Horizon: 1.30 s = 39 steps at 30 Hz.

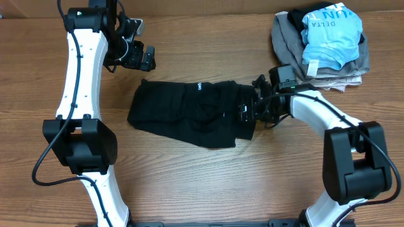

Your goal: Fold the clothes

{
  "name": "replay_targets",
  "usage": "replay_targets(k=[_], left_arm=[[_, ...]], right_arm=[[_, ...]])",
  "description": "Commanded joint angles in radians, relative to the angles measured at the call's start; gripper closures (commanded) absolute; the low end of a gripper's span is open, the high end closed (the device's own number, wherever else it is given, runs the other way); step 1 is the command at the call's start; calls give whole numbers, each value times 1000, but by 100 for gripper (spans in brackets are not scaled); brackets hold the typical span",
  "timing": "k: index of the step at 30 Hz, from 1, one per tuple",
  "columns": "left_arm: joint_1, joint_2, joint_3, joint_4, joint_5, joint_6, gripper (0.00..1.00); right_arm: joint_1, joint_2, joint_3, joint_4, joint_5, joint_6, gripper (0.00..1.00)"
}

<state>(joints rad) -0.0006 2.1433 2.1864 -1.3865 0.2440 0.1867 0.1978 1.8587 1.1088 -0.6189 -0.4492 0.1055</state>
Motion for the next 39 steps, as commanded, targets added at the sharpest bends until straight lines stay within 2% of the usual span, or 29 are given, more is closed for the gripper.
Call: replay_targets(k=[1,2,4,5,8,9,10,12,13,17,18,20,28,35,37,38,39], left_arm=[[-7,-10,-5,2,14,16,0],[-7,-10,-5,1,12,16,0],[-7,-10,-5,0,3,16,0],[-7,-10,-5,0,-2,16,0],[-6,-10,-5,0,-38,16,0],[-6,-10,-5,0,-51,16,0],[-6,-10,-5,1,-64,16,0],[-5,-10,-5,4,-75,16,0],[-5,-10,-5,4,-75,16,0],[-5,-10,-5,4,-75,16,0],[-5,-10,-5,4,-75,16,0],[-5,-10,-5,5,-75,16,0],[-5,-10,-5,4,-74,16,0],[-5,-10,-5,4,-74,15,0],[-5,-10,-5,4,-74,16,0],[-5,-10,-5,4,-75,16,0],[-5,-10,-5,4,-74,16,0]], right_arm=[[47,6,-17,27,71,39,7],[58,6,-24,36,93,56,9],[77,6,-39,47,111,83,23],[82,6,-45,48,125,107,32],[79,6,-58,34,208,208,69],[70,6,-58,23,228,219,79],[56,3,-57,11,241,222,82],[16,-4,-55,-19,256,221,82],[-9,-9,-53,-32,258,220,76],[-94,-19,-51,-45,227,167,32],[-106,-17,-51,-43,219,148,27],[-109,-16,-53,-43,224,143,26],[-50,-14,-110,62,219,135,27],[15,-14,-166,119,202,156,35],[37,-13,-174,135,201,170,44],[47,-12,-174,140,202,184,57],[57,-11,-174,146,201,192,65]])
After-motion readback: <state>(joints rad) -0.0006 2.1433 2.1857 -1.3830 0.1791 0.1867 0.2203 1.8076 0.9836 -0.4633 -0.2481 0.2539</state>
